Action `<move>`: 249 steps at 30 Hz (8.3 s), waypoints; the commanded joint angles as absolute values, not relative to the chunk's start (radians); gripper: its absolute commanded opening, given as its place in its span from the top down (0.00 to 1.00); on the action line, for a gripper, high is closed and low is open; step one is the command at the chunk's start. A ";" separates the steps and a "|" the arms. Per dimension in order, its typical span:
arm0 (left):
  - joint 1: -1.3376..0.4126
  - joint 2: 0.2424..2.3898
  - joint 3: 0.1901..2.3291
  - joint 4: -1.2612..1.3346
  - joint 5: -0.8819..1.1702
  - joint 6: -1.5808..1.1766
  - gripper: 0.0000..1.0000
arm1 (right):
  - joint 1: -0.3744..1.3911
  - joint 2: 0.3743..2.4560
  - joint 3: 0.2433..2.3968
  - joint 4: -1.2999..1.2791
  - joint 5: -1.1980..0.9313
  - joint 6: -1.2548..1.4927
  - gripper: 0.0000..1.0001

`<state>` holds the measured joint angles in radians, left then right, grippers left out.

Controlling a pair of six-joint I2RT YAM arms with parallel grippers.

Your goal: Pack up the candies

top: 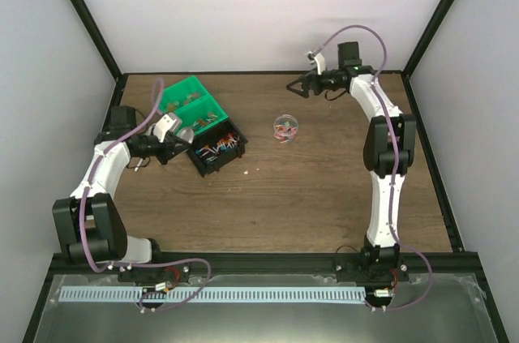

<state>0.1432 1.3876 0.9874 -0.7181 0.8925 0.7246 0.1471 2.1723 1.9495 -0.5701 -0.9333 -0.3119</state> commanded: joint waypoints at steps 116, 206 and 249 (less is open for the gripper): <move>-0.617 1.733 1.509 -1.413 1.192 1.050 0.96 | 0.650 1.169 1.071 -0.698 -0.693 -1.131 0.59; -0.874 1.496 0.829 -0.398 0.220 0.542 0.17 | 0.328 1.673 0.709 -0.039 -1.287 0.269 0.84; -0.879 1.505 0.796 -0.280 0.275 0.372 0.43 | 0.299 1.562 0.773 -0.231 -1.014 0.077 0.37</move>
